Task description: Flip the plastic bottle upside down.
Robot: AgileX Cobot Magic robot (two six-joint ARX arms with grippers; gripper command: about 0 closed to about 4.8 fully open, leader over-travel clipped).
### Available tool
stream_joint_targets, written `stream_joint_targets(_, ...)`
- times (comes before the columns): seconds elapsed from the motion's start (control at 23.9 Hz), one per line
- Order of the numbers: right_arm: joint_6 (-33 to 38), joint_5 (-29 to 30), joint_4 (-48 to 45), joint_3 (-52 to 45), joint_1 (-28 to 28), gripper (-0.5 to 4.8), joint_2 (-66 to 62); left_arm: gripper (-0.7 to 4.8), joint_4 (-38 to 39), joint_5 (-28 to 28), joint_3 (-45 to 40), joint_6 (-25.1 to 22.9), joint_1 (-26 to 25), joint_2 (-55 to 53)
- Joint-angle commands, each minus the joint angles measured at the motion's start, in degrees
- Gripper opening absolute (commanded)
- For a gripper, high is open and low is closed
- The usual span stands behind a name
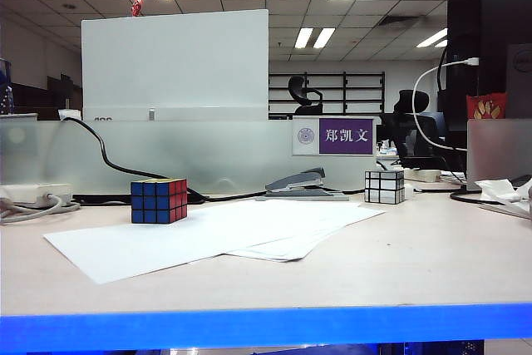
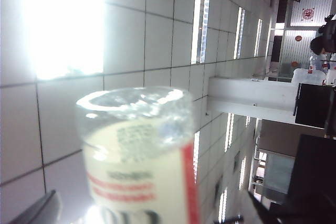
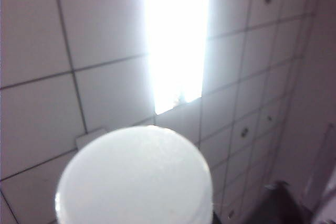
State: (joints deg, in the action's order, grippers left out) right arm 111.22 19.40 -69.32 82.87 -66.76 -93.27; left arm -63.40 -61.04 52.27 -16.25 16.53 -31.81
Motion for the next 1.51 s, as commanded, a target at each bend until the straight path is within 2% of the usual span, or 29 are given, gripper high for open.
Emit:
stream_joint_targets(0.04,0.24,3.41,3.30,0.26,-0.09,-0.06,0.37,4.79,0.31,-1.16,3.04,0.15,0.07,-0.07)
stream_joint_targets(0.17,1.36,5.46,3.52,0.26,-0.13,-0.06,0.37,4.79,7.32,-1.40,6.47,0.13,0.07,-0.11)
stream_joint_targets(0.25,1.36,7.48,4.11,0.26,-0.31,-0.06,0.37,4.79,12.41,-4.24,8.41,0.11,0.07,-0.87)
stream_joint_targets(0.54,3.17,9.05,5.05,0.28,-2.27,-0.06,0.26,4.69,16.41,-9.16,9.11,0.17,0.07,-3.34)
stream_joint_targets(0.71,3.21,9.49,5.38,0.28,-2.21,-0.06,0.24,4.65,16.55,-15.21,9.14,1.90,0.09,-3.54)
stream_joint_targets(0.8,3.26,9.49,6.05,0.28,-1.97,-0.06,0.02,4.65,15.69,-16.13,9.16,1.90,0.09,-3.52)
stream_joint_targets(1.09,4.52,7.34,6.58,0.28,-1.90,-0.06,-0.35,4.60,13.88,-16.61,9.25,1.42,0.07,-3.54)
stream_joint_targets(1.51,5.53,9.11,9.05,0.26,0.55,-0.06,-2.47,4.56,12.09,-17.29,9.27,1.66,0.07,-3.56)
